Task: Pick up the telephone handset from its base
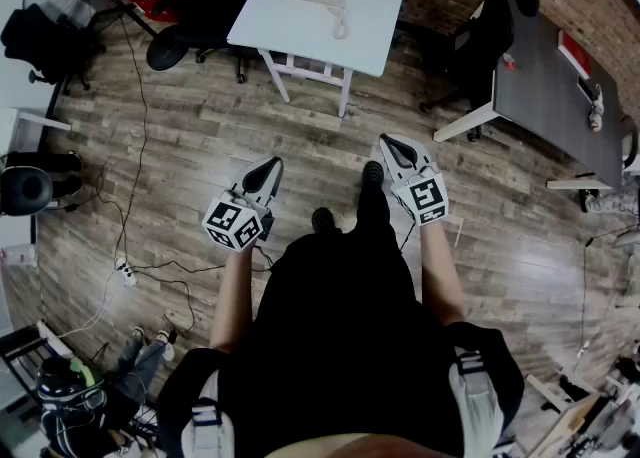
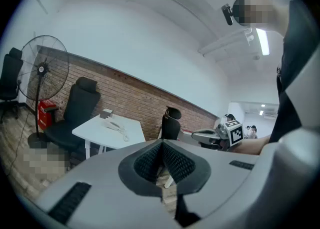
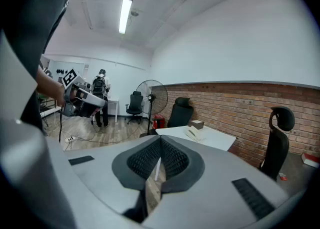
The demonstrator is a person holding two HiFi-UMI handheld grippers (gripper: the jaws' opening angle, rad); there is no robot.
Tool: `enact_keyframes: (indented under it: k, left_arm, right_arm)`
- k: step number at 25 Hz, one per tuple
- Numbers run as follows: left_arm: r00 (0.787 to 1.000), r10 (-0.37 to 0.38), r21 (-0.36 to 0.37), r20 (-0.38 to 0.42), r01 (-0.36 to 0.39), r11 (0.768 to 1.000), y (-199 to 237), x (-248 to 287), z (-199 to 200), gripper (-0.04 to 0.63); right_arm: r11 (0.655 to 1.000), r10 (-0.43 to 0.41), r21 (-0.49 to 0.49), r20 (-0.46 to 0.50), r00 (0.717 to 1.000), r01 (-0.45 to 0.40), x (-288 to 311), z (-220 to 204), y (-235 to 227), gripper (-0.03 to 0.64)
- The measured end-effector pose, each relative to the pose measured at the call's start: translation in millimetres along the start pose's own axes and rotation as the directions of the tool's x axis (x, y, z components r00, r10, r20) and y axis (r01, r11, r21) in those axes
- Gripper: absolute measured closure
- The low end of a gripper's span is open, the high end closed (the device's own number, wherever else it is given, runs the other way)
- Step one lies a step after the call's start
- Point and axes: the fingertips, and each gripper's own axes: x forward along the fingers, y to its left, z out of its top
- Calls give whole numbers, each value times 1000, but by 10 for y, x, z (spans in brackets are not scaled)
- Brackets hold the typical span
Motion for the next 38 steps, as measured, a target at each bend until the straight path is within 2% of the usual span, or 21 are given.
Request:
enact_keyframes:
  k: [5, 12, 13, 14, 16, 17, 18, 28, 38]
  left_arm:
    - [1000, 14, 1, 0, -14, 1000, -12, -37, -16, 577]
    - [1000, -16, 21, -21, 17, 1000, -124, 3, -20, 577]
    - [1000, -15, 22, -23, 15, 1000, -121, 12, -17, 577]
    - [1000, -13, 22, -23, 14, 1000, -114, 21, -12, 577]
    - [1000, -12, 20, -28, 12, 1000, -101, 32, -7, 577]
    - [999, -13, 20, -31, 14, 1000, -99, 39, -7, 577]
    - [999, -14, 20, -35, 15, 1000, -97, 48, -8, 577]
    - [998, 2, -10, -56, -2, 1000, -26, 247, -87, 577]
    - [998, 49, -12, -36, -50, 999, 171, 743, 169, 577]
  right_arm:
    - [1000, 5, 3, -4, 1000, -5, -72, -22, 11, 621]
    - [997, 29, 72, 101, 994, -36, -147, 10, -11, 618]
    - [996, 34, 78, 117, 993, -43, -131, 16, -25, 560]
    - [995, 45, 84, 133, 990, -57, -105, 22, -31, 414]
    - [991, 82, 87, 164, 983, -97, -40, 43, -9, 200]
    - [991, 93, 80, 171, 981, -108, -10, 56, 5, 123]
    - [991, 98, 70, 171, 980, -111, 16, 65, 14, 83]
    - [985, 143, 75, 121, 982, -152, 194, -90, -77, 69]
    - [980, 185, 48, 119, 976, -192, 594, 54, -625, 69]
